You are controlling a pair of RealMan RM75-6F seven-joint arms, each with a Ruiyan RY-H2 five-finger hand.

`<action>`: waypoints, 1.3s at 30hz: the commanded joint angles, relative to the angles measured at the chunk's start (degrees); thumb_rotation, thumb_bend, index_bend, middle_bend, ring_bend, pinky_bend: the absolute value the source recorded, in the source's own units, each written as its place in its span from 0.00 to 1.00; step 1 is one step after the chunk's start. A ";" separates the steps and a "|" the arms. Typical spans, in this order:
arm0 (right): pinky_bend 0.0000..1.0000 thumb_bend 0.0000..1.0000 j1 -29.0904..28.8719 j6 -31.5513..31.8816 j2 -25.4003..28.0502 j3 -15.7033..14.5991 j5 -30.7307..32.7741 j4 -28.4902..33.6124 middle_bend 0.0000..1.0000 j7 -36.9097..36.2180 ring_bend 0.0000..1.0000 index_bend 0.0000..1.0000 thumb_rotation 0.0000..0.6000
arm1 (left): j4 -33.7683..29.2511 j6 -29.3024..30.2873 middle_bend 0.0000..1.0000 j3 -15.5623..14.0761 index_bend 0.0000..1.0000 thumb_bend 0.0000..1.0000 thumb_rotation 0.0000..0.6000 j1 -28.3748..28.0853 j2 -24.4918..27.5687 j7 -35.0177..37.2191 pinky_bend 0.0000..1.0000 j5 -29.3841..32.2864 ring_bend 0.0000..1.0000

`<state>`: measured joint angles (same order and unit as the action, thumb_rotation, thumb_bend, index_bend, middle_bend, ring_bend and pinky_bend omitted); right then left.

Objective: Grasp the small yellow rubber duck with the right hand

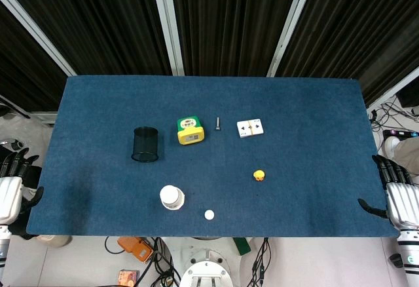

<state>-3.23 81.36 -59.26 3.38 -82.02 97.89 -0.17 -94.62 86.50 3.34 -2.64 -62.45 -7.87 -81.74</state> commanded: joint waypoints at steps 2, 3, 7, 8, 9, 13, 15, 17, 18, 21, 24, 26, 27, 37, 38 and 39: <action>0.16 0.29 -0.10 -0.20 0.03 -0.03 0.00 0.02 0.12 -0.06 0.13 0.01 1.00 | -0.06 -0.02 0.05 -0.03 0.17 0.30 1.00 0.03 0.03 -0.03 0.17 0.04 0.05; 0.16 0.29 -0.15 -0.29 0.07 -0.13 -0.23 0.04 0.12 -0.24 0.13 0.01 1.00 | -0.10 0.00 0.05 -0.04 0.17 0.30 1.00 0.06 0.07 -0.02 0.17 0.06 0.05; 0.16 0.29 -0.45 -0.78 0.39 -0.63 -1.59 -0.03 0.12 -1.87 0.13 0.02 1.00 | -0.04 0.16 0.05 0.05 0.17 0.29 1.00 0.08 0.04 0.01 0.17 0.05 0.05; 0.16 0.29 -0.57 -0.98 0.55 -0.81 -2.05 -0.12 0.12 -2.57 0.13 0.02 1.00 | -0.09 0.10 0.05 0.06 0.17 0.29 1.00 0.08 0.01 0.03 0.17 0.15 0.05; 0.16 0.29 -0.65 -1.09 0.62 -0.90 -2.36 -0.22 0.12 -3.02 0.13 0.02 1.00 | -0.13 0.06 0.05 0.06 0.17 0.29 1.00 0.07 0.00 0.01 0.17 0.16 0.05; 0.16 0.29 -1.54 -1.94 0.29 -1.15 -3.69 -0.71 0.12 -3.13 0.13 0.02 1.00 | -0.37 0.05 0.05 0.00 0.17 0.29 1.00 0.15 0.02 -0.09 0.17 0.28 0.05; 0.16 0.29 -2.45 -2.72 -0.09 -1.39 -5.25 -1.45 0.12 -3.98 0.13 0.03 1.00 | -0.45 0.06 0.05 0.09 0.17 0.29 1.00 0.17 -0.01 -0.05 0.17 0.46 0.05; 0.16 0.29 -3.70 -3.92 -0.47 -1.64 -7.01 -2.90 0.12 -6.63 0.13 0.04 1.00 | -0.47 0.04 0.05 0.19 0.17 0.29 1.00 0.17 -0.05 -0.10 0.17 0.68 0.05; 0.16 0.29 -4.69 -4.76 -0.84 -1.67 -8.08 -4.41 0.12 -8.31 0.13 0.04 1.00 | -0.56 -0.02 0.05 0.23 0.17 0.29 1.00 0.17 -0.07 -0.09 0.17 0.87 0.05; 0.16 0.29 -6.94 -6.07 -2.77 -1.44 -10.08 -9.24 0.12 -11.75 0.13 0.04 1.00 | -0.67 -0.21 0.05 0.31 0.17 0.29 1.00 0.10 -0.07 -0.20 0.17 1.12 0.05; 0.16 0.29 -8.56 -7.41 -4.95 -1.45 -10.73 -13.28 0.12 -13.90 0.13 0.09 1.00 | -0.68 -0.20 0.05 0.37 0.17 0.30 1.00 0.06 -0.17 -0.43 0.17 1.18 0.05; 0.16 0.29 -9.60 -8.58 -6.49 -1.54 -10.79 -15.58 0.12 -15.14 0.13 0.11 1.00 | -0.65 -0.14 0.05 0.35 0.17 0.30 1.00 0.09 -0.18 -0.53 0.17 1.16 0.05; 0.16 0.29 -10.05 -9.13 -7.22 -1.53 -10.71 -16.54 0.12 -15.62 0.13 0.13 1.00 | -0.67 -0.14 0.05 0.34 0.17 0.30 1.00 0.11 -0.17 -0.53 0.17 1.19 0.05; 0.16 0.29 -15.64 -16.61 -15.59 -2.26 -10.31 -25.91 0.12 -19.17 0.15 0.27 1.00 | -0.55 -0.12 0.05 0.29 0.17 0.29 1.00 0.16 -0.10 -0.86 0.17 1.23 0.05; 0.16 0.29 -16.18 -17.10 -16.35 -2.30 -10.42 -26.63 0.12 -19.53 0.15 0.29 1.00 | -0.56 -0.11 0.05 0.31 0.17 0.29 1.00 0.17 -0.12 -0.88 0.17 1.26 0.05; 0.16 0.29 -16.88 -17.63 -17.26 -2.33 -10.59 -27.51 0.12 -19.87 0.16 0.31 1.00 | -0.54 -0.11 0.05 0.32 0.17 0.29 1.00 0.17 -0.13 -0.93 0.17 1.30 0.05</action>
<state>-18.95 64.78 -75.21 1.21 -92.38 71.65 -19.19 -95.17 86.39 3.66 -2.47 -62.58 -8.80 -80.45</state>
